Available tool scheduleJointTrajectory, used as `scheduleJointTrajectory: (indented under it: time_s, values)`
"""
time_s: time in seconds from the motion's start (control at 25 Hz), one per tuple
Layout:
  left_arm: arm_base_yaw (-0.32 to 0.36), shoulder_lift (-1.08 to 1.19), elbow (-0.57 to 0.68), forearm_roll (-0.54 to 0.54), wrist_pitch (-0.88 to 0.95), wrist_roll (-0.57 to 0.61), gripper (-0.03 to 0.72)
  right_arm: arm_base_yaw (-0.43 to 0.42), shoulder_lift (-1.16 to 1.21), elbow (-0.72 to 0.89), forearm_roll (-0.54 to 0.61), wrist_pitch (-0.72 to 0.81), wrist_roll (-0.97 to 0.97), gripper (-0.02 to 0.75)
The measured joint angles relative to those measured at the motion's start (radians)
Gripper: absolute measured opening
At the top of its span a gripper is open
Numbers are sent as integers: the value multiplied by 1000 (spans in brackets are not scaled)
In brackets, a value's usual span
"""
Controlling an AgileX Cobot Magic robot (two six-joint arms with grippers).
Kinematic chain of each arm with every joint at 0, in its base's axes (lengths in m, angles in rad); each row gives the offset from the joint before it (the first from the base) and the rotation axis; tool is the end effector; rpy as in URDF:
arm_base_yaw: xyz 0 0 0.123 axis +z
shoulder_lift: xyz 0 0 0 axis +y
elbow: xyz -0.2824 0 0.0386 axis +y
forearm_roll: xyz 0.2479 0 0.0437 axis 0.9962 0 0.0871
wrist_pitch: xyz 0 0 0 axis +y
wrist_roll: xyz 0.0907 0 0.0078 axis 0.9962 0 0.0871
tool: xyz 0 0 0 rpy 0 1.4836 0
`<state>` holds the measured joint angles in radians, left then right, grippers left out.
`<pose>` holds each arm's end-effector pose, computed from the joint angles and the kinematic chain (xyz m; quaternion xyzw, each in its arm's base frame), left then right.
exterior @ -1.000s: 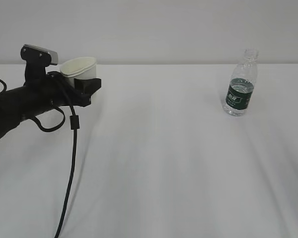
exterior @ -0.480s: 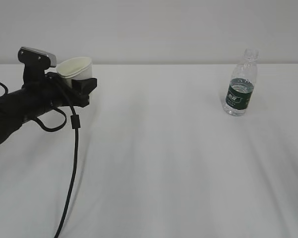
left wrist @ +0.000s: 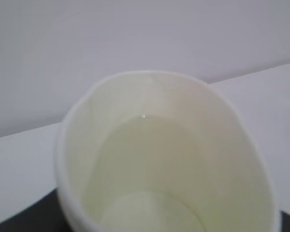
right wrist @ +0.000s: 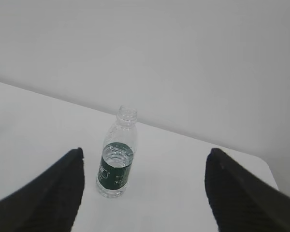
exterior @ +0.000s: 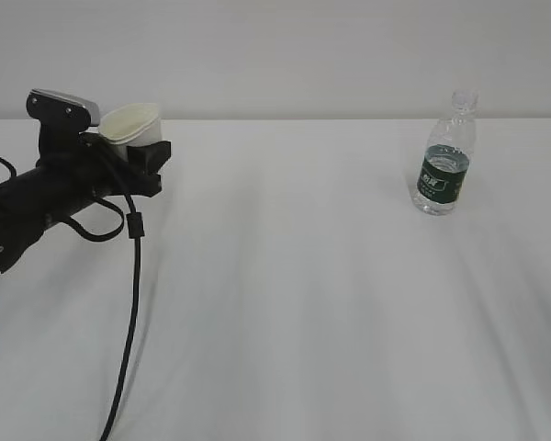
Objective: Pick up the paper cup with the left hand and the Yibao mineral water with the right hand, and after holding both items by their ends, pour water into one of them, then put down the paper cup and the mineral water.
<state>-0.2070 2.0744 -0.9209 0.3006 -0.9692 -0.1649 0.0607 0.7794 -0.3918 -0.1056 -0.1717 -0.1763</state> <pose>0.3851 -0.1036 0.1322 0.1611 0.7290 -0.1567 0.6466 0.1621 0.0115 0.2838 -0.1334 0.7395 -0.0656 0.6566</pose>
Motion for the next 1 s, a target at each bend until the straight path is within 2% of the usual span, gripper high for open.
scheduleJointTrajectory:
  time_s: [0.52, 1.0]
  values:
    - [0, 36, 0, -45, -53, 30, 394, 0, 0, 0, 0, 5, 0, 589]
    - [0, 41, 0, -151, -61, 62, 394, 0, 0, 0, 0, 19, 0, 589]
